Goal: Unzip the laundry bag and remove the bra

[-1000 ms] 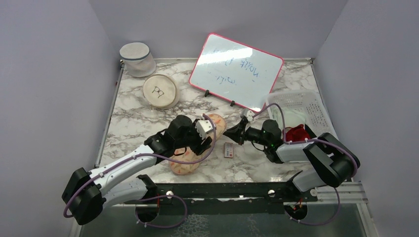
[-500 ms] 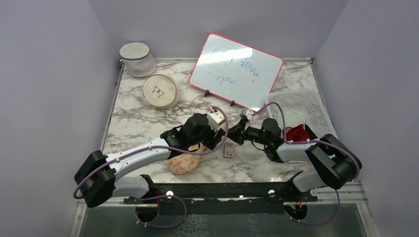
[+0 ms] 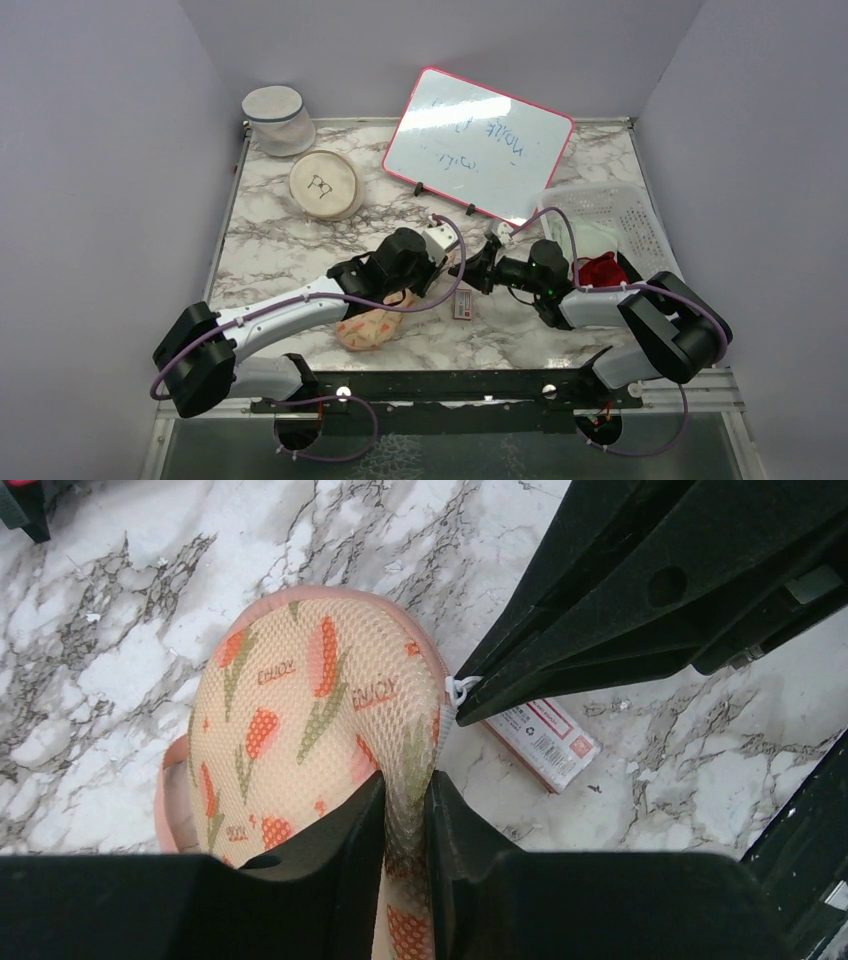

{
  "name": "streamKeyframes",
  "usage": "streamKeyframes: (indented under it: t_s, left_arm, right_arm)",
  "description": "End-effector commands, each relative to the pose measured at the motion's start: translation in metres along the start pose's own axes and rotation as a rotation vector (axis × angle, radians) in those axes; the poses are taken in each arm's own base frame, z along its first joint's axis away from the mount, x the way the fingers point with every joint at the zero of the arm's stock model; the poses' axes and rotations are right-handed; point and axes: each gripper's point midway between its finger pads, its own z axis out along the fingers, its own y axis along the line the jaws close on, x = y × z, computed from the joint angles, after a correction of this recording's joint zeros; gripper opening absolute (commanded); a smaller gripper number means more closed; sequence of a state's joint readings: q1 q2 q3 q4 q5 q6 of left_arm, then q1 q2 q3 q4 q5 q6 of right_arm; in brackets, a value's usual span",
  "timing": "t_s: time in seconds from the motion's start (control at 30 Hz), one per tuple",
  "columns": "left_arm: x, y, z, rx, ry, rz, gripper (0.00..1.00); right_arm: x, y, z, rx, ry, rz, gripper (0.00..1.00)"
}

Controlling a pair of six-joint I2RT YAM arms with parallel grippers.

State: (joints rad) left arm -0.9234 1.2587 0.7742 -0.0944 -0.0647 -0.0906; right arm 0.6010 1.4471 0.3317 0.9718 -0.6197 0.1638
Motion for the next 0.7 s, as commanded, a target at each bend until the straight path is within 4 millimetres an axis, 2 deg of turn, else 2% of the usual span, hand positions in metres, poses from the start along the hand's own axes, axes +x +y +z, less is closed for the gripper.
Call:
streamKeyframes:
  t_s: [0.0, 0.1, 0.2, 0.47, 0.57, 0.67]
  left_arm:
    - [-0.004, -0.002, -0.024, 0.036, -0.011, 0.067, 0.11]
    - [0.009, -0.017, -0.036, 0.139, 0.02, 0.109, 0.06]
    - [0.017, -0.023, -0.049, 0.189, 0.009, 0.139, 0.0]
    - [0.006, -0.033, -0.078, 0.267, -0.09, 0.238, 0.0]
    - [0.006, -0.034, -0.082, 0.281, -0.105, 0.265, 0.0]
    - [0.005, -0.022, -0.077, 0.209, -0.1, 0.273, 0.0]
  right_arm:
    - [-0.001, -0.002, 0.0, 0.007, -0.008, -0.025, 0.02]
    - [0.001, -0.009, -0.001, 0.049, -0.003, -0.014, 0.01]
    - [0.003, -0.013, -0.001, 0.079, 0.002, 0.004, 0.01]
    - [0.006, -0.027, -0.003, 0.171, 0.008, 0.059, 0.01]
    - [0.007, -0.028, -0.002, 0.175, 0.017, 0.076, 0.01]
    - [0.002, -0.019, -0.002, 0.122, -0.003, 0.055, 0.01]
